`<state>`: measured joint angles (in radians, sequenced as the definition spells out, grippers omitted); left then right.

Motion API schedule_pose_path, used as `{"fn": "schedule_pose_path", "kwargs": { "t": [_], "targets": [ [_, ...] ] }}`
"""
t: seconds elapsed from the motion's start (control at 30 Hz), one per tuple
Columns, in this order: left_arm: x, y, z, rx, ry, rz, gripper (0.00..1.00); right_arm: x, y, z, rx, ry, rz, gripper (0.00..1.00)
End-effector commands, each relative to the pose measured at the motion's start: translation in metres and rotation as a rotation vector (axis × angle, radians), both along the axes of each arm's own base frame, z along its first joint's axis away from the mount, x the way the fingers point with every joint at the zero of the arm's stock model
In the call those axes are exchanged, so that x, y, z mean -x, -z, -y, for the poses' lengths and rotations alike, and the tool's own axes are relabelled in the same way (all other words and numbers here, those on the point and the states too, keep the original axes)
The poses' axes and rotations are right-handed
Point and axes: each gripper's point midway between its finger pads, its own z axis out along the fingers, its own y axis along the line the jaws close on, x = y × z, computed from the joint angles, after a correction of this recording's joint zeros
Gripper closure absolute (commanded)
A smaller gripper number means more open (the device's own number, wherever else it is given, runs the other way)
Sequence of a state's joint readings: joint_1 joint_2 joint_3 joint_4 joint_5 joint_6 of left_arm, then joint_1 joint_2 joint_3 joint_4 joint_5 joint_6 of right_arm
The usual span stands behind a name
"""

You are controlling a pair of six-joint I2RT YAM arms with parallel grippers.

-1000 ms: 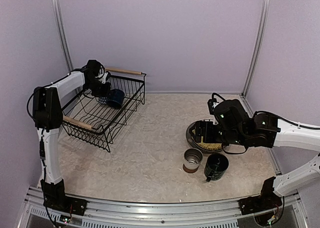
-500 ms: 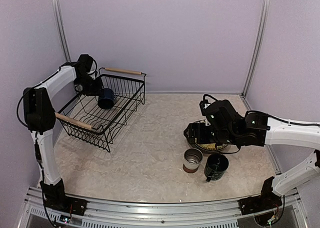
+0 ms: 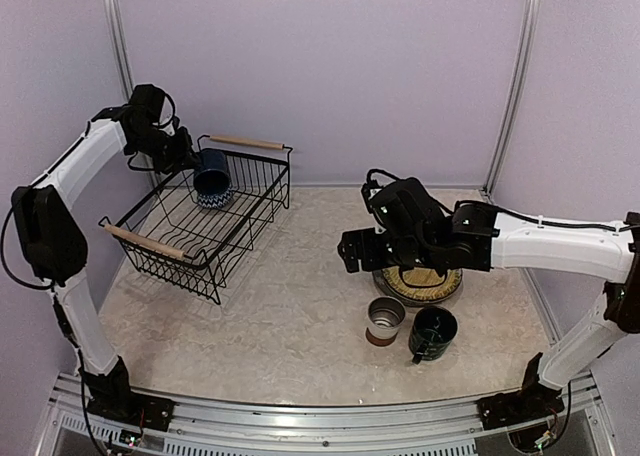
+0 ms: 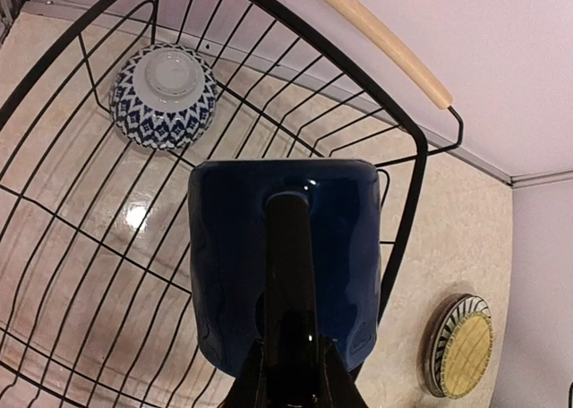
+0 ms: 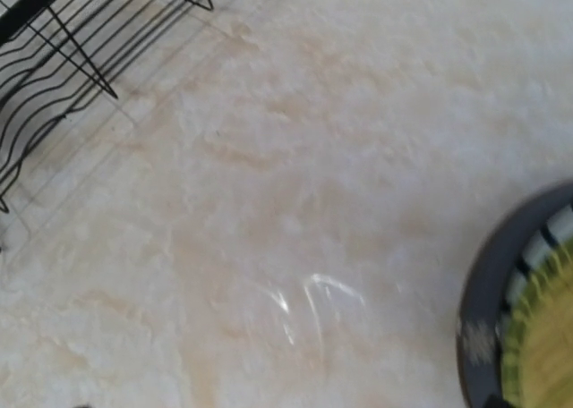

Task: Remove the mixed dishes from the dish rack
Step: Grab the cup from the dish rack, then pass from the left arm to the right

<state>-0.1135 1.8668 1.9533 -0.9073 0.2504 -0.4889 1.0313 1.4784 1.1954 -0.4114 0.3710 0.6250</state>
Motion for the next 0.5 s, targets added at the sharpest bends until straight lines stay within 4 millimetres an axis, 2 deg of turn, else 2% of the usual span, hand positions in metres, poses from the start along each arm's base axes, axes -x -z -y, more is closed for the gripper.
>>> {"fn": "schedule_pose_path", "kwargs": {
  "t": [0.0,0.2,0.3,0.47],
  "targets": [
    [0.025,-0.067,0.029,0.161,0.060,0.132,1.00,-0.020,-0.022,-0.021,0.030,-0.049,0.110,0.08],
    [0.056,-0.087,0.056,0.270,0.121,0.149,1.00,-0.040,-0.046,-0.050,0.048,-0.122,0.268,0.06],
    [0.069,-0.090,0.067,0.297,0.145,0.148,1.00,-0.050,-0.058,-0.067,0.062,-0.154,0.336,0.05],
    [0.087,-0.083,0.093,0.359,0.191,0.103,1.00,-0.073,-0.074,-0.099,0.073,-0.161,0.403,0.05]
  ]
}}
